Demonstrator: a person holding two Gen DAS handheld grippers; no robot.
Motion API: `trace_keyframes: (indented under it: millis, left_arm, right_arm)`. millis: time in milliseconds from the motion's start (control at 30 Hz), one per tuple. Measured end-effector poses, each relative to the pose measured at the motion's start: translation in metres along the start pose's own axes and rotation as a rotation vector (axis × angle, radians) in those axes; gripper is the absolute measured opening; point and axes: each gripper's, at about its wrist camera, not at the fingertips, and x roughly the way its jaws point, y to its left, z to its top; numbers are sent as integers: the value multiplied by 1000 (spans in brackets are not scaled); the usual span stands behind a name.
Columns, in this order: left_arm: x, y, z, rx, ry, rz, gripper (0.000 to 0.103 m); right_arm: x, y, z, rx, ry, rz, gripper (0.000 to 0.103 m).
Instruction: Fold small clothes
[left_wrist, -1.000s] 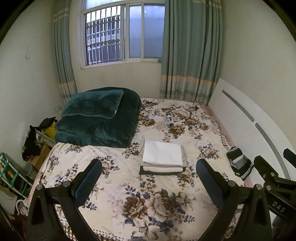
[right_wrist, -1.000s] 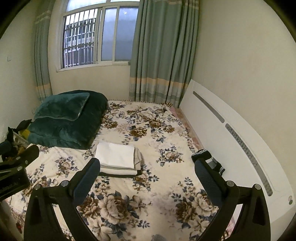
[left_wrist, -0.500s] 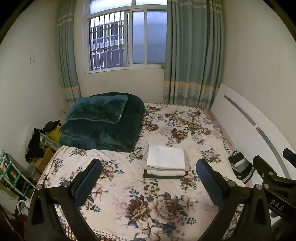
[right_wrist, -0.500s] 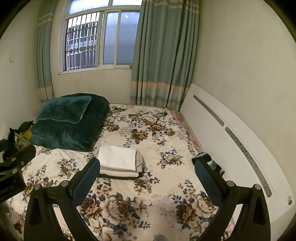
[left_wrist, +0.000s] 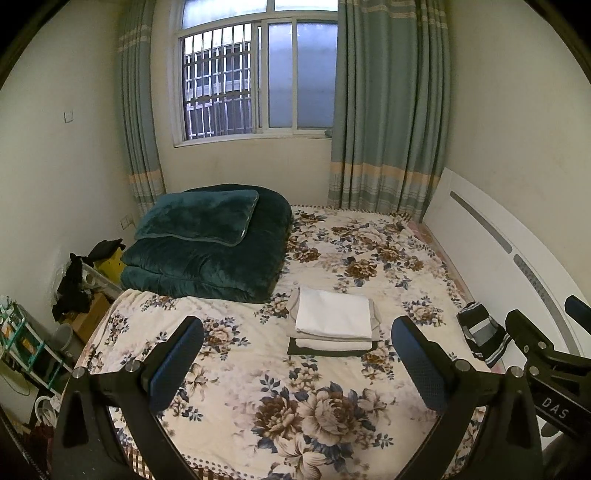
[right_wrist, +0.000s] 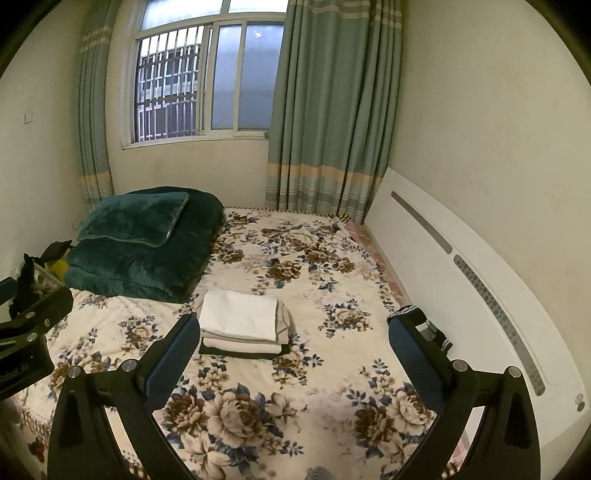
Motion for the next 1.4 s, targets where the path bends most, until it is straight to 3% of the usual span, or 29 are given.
trace_keyframes:
  millis: [1400]
  left_arm:
    - [-17,5,0,-13,-10,34,103]
  right_arm:
    - [-11,21,-7,12,-11,29,103]
